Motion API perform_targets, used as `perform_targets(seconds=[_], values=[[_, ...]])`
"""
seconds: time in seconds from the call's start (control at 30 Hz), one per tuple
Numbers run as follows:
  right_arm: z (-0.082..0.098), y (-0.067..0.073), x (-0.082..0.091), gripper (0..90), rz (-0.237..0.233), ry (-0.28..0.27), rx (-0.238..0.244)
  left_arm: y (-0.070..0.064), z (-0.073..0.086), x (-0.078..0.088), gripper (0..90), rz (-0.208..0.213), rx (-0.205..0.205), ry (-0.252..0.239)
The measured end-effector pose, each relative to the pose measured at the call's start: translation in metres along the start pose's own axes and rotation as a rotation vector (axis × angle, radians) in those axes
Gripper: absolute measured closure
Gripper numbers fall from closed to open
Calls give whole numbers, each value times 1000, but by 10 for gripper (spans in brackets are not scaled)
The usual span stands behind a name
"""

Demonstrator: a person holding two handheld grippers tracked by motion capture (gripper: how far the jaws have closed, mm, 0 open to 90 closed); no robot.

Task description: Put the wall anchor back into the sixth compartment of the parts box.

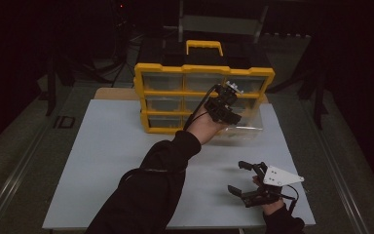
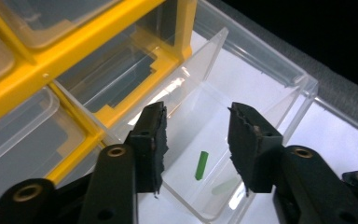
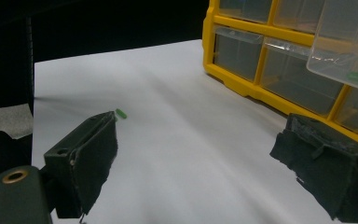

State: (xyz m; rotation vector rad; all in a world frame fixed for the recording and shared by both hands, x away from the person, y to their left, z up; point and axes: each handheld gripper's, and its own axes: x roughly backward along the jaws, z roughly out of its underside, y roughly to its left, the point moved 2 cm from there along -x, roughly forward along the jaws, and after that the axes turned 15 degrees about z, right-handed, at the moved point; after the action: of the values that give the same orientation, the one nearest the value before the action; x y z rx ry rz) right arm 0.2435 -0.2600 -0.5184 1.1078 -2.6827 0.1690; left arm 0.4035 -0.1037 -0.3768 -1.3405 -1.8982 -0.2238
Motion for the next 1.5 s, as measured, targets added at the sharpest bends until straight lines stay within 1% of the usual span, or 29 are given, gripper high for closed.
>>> perform_targets(seconds=[0.03, 0.07, 0.17, 0.2, 0.27, 0.3, 0.37, 0.4, 0.53, 0.57, 0.6, 0.63, 0.67, 0.77, 0.8, 0.87, 0.9, 0.93, 0.97, 1.0, 1.03, 1.17, 1.27, 1.3, 1.33, 1.4, 1.43, 1.47, 1.5], values=[[0, 0, 0, 107, -1, 1, 1, -1, 0, 1, 491, -5, -2, -3], [0, 0, 0, 107, -1, 1, 1, -2, -1, 3, 484, -2, -7, -4], [0, 0, 0, 107, -1, 2, 2, -3, -1, 6, 392, -2, 0, -11], [0, 0, 0, 107, 0, 2, 3, -4, -1, 8, 331, 4, -3, -12], [0, 0, 0, 107, 1, 2, 2, -4, 0, 10, 245, 0, -3, -5], [0, 0, 0, 107, 2, 1, 4, -5, 1, 12, 177, -3, -7, -7], [0, 0, 0, 107, 3, 3, 5, -5, 2, 16, 129, -13, -7, -8], [0, 0, -1, 107, 2, 4, 7, -5, 2, 17, 110, -7, -8, -10], [0, 1, -1, 107, 3, 4, 8, -5, 5, 26, 18, -14, -8, -22], [0, 1, -1, 107, 4, 6, 6, -4, 7, 28, 14, -1, -15, -25], [0, 1, -1, 107, 3, 7, 5, -4, 7, 30, 0, -11, -14, -27], [0, 1, -1, 107, 3, 8, 4, -4, 7, 30, 0, -11, -14, -27], [0, 1, -1, 107, 4, 8, 6, -3, 10, 35, 0, -7, -14, -34], [0, 1, -1, 107, 4, 8, 8, -2, 12, 38, 0, -10, -12, -39], [0, 2, -2, 107, 2, 10, 9, 1, 16, 46, 0, -10, -8, -54], [0, 2, -2, 107, 0, 11, 12, 2, 18, 49, 0, -9, -9, -54], [0, 2, -2, 107, -1, 11, 12, 4, 22, 54, 0, 3, -7, -63], [0, 2, -2, 107, -2, 12, 10, 5, 24, 56, 0, -5, -5, -64], [1, 2, -2, 107, -3, 13, 10, 7, 26, 59, 0, -3, -6, -69], [1, 2, -3, 107, -4, 14, 9, 8, 28, 61, 0, 8, -5, -66], [1, 2, -3, 107, -5, 16, 10, 9, 31, 63, 0, 2, -3, -65], [1, 3, -3, 107, -5, 20, 12, 13, 38, 67, 0, 5, -4, -62], [1, 3, -3, 107, -5, 20, 12, 17, 47, 73, 0, 21, -12, -59], [1, 3, -3, 107, -4, 17, 13, 18, 50, 74, 0, 13, -13, -60], [1, 3, -4, 107, -5, 19, 13, 18, 52, 76, 0, 18, -11, -57], [1, 3, -4, 107, -5, 20, 16, 20, 57, 78, 0, 12, -13, -53], [1, 4, -4, 107, -6, 21, 15, 20, 60, 80, 0, 18, -12, -49], [1, 4, -4, 107, -6, 21, 16, 21, 62, 81, 0, 13, -11, -57], [1, 4, -4, 107, -6, 21, 16, 22, 65, 83, 0, 17, -9, -58]])
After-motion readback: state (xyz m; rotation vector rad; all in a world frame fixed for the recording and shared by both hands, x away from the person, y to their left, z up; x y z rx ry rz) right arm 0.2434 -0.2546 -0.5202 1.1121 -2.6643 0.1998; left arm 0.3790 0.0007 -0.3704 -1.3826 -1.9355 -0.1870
